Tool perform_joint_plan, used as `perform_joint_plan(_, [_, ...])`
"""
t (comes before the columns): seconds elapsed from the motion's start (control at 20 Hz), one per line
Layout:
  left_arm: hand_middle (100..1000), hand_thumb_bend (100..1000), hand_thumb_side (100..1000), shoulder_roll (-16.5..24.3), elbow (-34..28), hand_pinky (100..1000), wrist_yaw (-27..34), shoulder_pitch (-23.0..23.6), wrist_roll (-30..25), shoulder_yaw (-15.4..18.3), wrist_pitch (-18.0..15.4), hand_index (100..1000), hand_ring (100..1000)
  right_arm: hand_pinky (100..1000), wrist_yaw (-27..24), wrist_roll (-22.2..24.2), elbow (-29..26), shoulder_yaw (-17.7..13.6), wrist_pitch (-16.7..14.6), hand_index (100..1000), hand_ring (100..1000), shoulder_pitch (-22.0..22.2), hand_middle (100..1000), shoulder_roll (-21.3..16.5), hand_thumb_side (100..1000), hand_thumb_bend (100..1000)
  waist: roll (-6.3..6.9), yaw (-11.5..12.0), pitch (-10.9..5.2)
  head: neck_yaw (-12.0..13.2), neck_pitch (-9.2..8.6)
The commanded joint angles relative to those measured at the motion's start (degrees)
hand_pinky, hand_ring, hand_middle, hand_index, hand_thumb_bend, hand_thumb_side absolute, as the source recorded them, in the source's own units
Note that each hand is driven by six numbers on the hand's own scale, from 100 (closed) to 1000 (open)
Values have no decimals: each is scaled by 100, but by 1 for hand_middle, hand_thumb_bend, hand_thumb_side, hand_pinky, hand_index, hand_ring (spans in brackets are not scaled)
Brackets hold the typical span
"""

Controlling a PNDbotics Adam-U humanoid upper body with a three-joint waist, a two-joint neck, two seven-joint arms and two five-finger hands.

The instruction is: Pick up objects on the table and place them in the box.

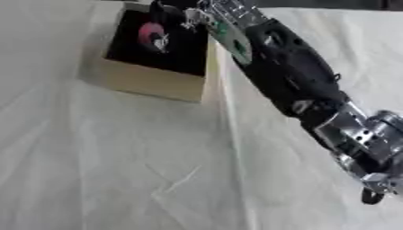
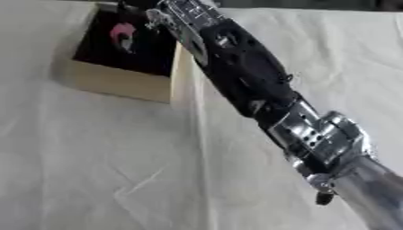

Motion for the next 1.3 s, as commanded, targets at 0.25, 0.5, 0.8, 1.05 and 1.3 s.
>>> perform_joint_plan(0.25, [672,610,848,97,-107,704,-6,-26,-3,83,11,840,741,770,-264,-312,-679,-95,171,773,720,-137,607,-389,493,100,132,-90,-270,50,30])
perform_joint_plan(0.5, [673,609,849,108,-107,704,-25,0,17,108,6,841,741,765,-676,-661,-1368,-161,228,763,689,-59,578,-746,472,100,171,-163,-338,142,67])
perform_joint_plan(0.8, [674,609,850,128,-107,704,-57,59,52,148,7,841,742,774,-1172,-1151,-2173,-292,-134,764,692,427,580,-1433,632,100,215,-272,-409,363,152])
perform_joint_plan(1.05, [675,609,851,134,-107,705,-79,95,89,181,2,841,742,789,-1602,-1581,-2873,-383,-333,785,718,1113,604,-2065,878,100,275,-388,-420,576,212])
perform_joint_plan(1.3, [675,610,852,119,-107,705,-112,141,155,228,-30,841,743,814,-2017,-1996,-3548,-639,-114,819,763,1786,674,-2415,987,100,343,-505,-390,764,283])
